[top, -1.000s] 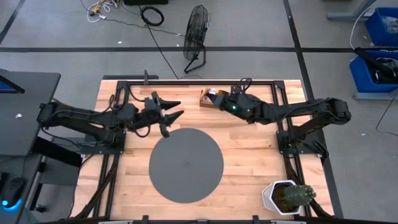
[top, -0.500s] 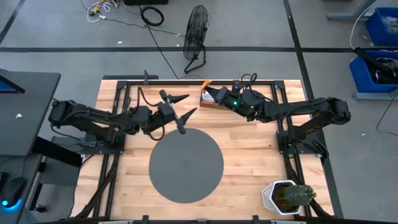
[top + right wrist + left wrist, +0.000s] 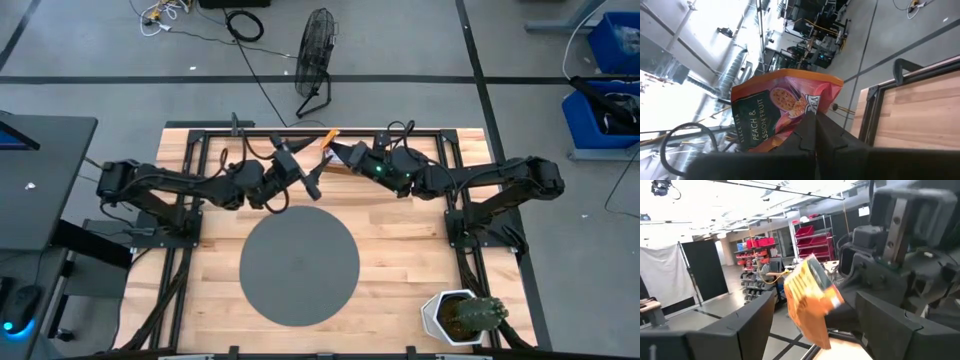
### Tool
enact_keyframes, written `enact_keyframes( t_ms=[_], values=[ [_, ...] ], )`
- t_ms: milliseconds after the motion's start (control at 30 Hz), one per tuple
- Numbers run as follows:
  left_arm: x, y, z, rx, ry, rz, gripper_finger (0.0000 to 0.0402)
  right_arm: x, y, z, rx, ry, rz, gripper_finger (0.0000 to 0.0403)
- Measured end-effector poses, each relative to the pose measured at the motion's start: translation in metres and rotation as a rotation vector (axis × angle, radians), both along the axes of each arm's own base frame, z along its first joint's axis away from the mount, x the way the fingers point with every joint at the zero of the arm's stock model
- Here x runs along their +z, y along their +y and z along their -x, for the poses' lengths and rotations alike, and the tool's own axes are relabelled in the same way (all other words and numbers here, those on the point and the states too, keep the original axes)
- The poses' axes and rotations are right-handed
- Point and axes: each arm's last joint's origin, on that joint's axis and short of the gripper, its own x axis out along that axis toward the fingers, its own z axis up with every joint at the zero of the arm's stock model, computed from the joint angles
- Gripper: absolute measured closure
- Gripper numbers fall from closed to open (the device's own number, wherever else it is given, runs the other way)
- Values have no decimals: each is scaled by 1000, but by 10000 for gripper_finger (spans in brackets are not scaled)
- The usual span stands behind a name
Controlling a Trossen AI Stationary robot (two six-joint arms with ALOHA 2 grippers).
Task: Pick & Place Tea
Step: Put the orange tea bag into the right section of the wooden organizer
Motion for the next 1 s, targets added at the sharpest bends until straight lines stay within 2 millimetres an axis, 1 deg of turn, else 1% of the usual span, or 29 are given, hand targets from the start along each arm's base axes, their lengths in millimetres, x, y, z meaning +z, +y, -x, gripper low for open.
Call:
enact_keyframes(
  t_ms=[167,267,400,600,700,833,1000],
  values=[
    [-3,1,-1,59,12,16,118,2,0,0,-1,-10,14,403],
    [-3,0,0,118,13,32,129,2,0,0,-1,-5,25,403],
    [-3,1,1,137,4,46,162,2,0,0,-1,-4,24,403],
    [-3,1,1,112,-78,141,217,1,0,0,-1,7,23,403],
    [-2,1,1,107,-93,157,242,0,0,0,-1,18,23,403],
    [-2,0,0,58,-107,167,268,-1,0,0,0,20,23,403],
    [-2,0,0,31,-132,196,290,-1,0,0,0,24,22,403]
  ],
)
